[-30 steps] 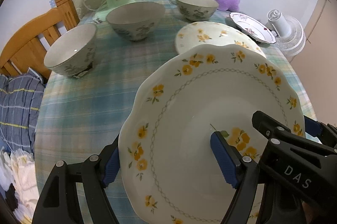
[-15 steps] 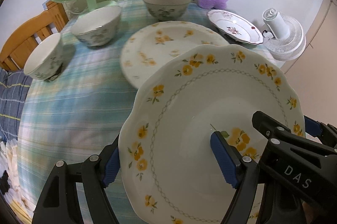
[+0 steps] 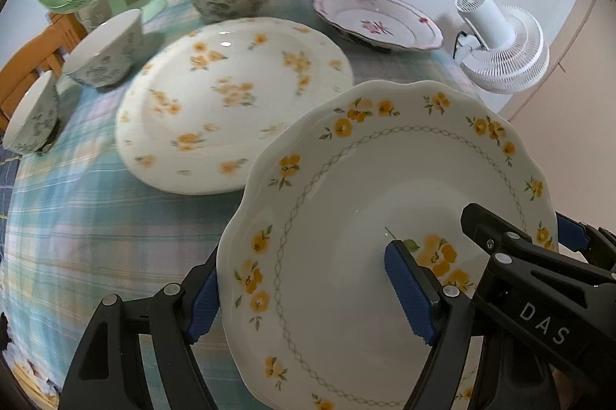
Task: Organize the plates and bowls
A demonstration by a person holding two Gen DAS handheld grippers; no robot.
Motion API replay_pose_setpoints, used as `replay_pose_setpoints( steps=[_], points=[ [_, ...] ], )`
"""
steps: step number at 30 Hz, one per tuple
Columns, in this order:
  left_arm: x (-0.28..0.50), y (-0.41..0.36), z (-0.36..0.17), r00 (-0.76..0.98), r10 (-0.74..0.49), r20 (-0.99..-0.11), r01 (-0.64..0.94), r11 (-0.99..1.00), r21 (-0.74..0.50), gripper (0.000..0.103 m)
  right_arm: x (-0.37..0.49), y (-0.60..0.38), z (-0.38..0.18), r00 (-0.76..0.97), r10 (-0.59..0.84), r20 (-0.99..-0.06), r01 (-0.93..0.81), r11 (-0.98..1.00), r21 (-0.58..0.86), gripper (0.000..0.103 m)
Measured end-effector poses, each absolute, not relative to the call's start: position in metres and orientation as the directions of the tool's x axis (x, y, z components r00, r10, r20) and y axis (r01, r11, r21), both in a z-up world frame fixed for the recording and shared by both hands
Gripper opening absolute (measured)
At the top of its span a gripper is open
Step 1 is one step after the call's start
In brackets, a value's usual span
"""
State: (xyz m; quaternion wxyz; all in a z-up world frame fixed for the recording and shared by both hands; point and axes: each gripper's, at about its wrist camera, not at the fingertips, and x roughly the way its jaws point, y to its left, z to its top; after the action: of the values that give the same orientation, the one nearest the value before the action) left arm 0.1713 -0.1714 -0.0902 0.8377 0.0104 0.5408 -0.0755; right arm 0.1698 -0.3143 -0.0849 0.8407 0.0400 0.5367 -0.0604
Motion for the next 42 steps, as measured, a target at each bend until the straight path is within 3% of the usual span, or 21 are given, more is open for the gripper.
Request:
replay_pose_setpoints(
  steps=[24,30,42],
  points=[
    [0.183,-0.197,-0.110,0.349,-0.070,-0.934,0.122,0.992,-0.029,0.082,0.183,-0.348,-0.113,0.350,-0.021,-0.936,0.138,0.990,0.029,0.084],
    [0.172,-0.192,-0.091,0.388,-0.083,-0.918,0.151,0.988,-0.026,0.087,0.173,-0.341,-0.096,0.383,-0.052,-0.922,0.126,0.992,-0.004,0.086],
    [0.156,-0.153,-0.049,0.489,-0.107,-0.866,0.185,0.983,-0.017,0.088,0.148,-0.296,-0.045,0.514,-0.045,-0.857,0.108,0.994,0.012,0.091]
  ],
)
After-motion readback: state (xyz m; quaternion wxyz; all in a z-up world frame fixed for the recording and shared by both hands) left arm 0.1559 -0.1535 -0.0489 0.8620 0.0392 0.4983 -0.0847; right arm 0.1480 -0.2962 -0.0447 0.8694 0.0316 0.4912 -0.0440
